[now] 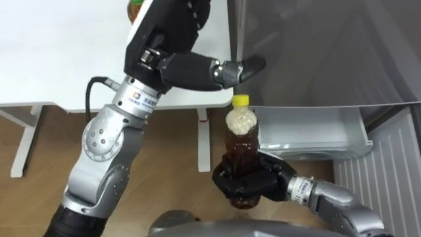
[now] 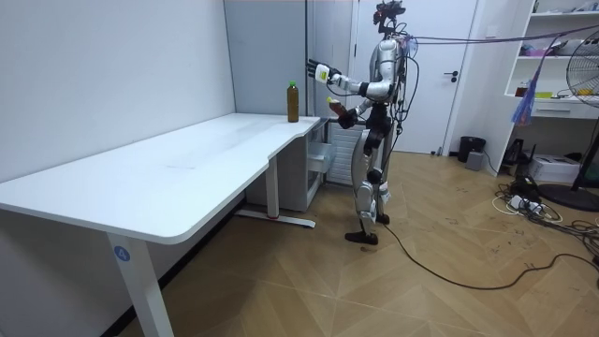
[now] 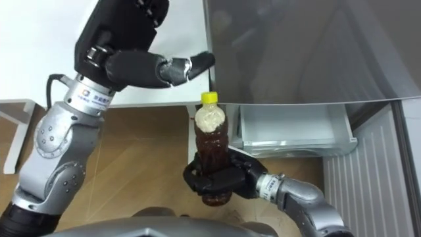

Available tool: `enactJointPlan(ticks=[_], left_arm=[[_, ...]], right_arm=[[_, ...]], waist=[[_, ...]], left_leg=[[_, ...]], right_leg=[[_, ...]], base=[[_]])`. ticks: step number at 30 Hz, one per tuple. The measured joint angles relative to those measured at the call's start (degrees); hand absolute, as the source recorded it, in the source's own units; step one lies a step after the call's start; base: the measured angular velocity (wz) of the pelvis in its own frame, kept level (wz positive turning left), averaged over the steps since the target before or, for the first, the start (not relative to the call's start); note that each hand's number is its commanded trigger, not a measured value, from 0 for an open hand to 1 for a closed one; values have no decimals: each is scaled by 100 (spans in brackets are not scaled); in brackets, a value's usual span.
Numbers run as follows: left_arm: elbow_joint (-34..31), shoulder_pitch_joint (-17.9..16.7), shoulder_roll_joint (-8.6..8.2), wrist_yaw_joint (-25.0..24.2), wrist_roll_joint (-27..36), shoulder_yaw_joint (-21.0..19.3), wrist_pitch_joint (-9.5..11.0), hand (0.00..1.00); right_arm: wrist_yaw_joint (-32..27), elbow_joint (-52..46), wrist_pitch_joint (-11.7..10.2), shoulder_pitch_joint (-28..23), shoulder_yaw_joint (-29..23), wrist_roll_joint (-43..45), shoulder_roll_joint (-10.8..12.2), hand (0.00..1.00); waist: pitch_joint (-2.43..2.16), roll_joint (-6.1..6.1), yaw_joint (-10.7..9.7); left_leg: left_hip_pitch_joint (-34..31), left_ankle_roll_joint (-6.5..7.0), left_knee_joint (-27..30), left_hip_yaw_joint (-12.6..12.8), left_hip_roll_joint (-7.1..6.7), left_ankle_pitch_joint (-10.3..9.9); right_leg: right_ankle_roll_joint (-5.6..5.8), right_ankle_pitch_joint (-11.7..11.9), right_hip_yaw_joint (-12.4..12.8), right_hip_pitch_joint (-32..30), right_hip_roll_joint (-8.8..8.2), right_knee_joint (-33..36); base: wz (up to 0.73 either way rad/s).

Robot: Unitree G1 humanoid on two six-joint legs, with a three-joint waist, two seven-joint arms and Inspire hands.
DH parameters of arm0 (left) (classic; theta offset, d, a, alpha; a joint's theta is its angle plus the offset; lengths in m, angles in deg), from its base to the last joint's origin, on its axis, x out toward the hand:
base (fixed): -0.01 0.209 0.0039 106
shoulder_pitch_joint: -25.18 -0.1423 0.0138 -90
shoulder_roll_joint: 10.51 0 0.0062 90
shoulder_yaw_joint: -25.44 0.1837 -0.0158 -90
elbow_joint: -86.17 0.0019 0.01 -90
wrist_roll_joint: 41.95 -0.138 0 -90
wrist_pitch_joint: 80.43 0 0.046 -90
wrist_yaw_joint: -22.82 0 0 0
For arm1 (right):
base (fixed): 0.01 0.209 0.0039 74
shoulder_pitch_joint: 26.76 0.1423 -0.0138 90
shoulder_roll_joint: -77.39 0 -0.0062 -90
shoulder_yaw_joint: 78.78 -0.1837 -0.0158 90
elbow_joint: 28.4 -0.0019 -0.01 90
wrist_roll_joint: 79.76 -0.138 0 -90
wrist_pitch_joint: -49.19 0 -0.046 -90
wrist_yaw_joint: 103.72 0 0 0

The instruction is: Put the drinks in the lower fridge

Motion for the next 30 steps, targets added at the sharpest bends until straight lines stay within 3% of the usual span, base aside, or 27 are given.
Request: enactJointPlan(ticks=[3, 6, 8, 16, 20, 23, 30], left_arm=[[-158, -1, 5, 136, -111, -106, 27, 0], [-558, 1, 7, 361, -376, -485, 129, 0], [-656, 4, 9, 645, -751, -841, 399, 0], [-899, 3, 15, 1340, -753, -1988, 548, 0], [-837, -10, 6, 1736, -770, -2500, 748, 0], [-626, -231, 1, 1970, -779, -2824, 890, 0], [13, -589, -29, 2803, -848, -3069, 897, 0]], right_arm=[[0, 0, 0, -38, -48, 3, -25, 100], [-3, 0, 0, -152, -171, -3, -18, 100], [-15, 0, 0, -199, -265, 2, -21, 100], [-23, -4, -2, -509, -756, 215, 37, 100], [-5, -4, 0, -550, -1024, 311, 120, 100], [0, -5, -1, -722, -1261, 577, 197, 100], [-30, -4, 40, -792, -1401, 611, 157, 100]], waist=[[1, -5, 42], [-3, -6, 142], [-5, -4, 175], [-12, -10, 487], [-14, -9, 536], [-20, 7, 628], [-42, 21, 750]], left_leg=[[-18, -1, 9, -22, -10, 0], [-1, -1, -7, -30, -13, 0], [1, -2, 1, -63, -18, 0], [5, -2, -3, -54, -19, 0], [24, -3, 20, -124, -27, 0], [164, -5, -68, -121, -34, 2], [203, -16, -79, -154, -48, 13]], right_leg=[[-1, 0, -21, 18, 1, -42], [-2, 1, -34, -6, 1, -72], [-2, 1, -81, 28, 1, -78], [-2, 1, -89, 61, -1, -79], [-2, 1, -154, 121, 1, -81], [-1, 1, -149, 233, 1, -99], [0, 0, -185, 297, 3, -179]], base=[[3], [1], [7], [0], [7], [1], [2]])
